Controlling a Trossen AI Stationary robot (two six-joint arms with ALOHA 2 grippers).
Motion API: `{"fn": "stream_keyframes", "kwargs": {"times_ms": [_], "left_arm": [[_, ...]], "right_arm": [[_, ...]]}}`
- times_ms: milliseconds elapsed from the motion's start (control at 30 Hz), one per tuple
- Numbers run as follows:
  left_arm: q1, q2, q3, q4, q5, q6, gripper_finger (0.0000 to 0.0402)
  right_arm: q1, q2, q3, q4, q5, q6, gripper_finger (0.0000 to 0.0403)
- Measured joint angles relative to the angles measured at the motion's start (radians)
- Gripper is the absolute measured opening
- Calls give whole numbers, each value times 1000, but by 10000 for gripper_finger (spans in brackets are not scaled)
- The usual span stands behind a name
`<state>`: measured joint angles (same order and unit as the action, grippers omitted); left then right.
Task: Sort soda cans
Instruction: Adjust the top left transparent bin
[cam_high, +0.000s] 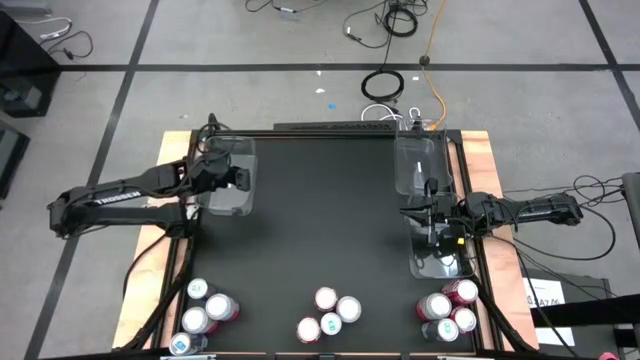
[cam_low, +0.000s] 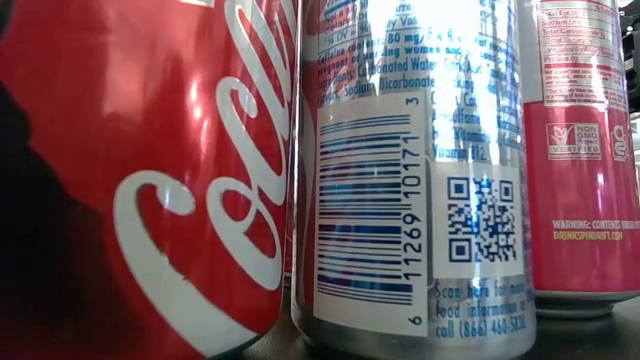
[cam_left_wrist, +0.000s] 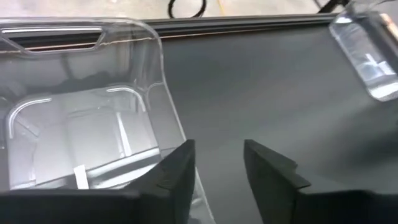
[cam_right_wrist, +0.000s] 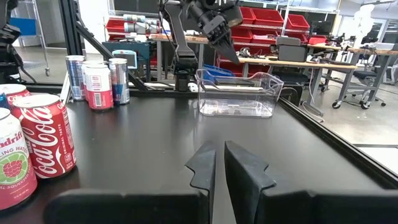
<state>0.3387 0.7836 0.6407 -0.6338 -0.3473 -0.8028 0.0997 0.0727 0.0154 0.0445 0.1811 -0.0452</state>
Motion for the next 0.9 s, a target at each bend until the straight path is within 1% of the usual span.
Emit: {"fn": "stream_keyframes", "kwargs": {"times_ms": [67,167,400,900], "left_arm": [[9,23,0,19,4,15,166],[16,59,0,56,11,30,172],[22,152,0,68,15,33,173],[22,287,0,76,3,25,171]], "right_arm": [[0,0,0,0,0,0,27],[0,0,0,0,0,0,27],[0,0,0,0,0,0,27],[0,0,0,0,0,0,27]]}}
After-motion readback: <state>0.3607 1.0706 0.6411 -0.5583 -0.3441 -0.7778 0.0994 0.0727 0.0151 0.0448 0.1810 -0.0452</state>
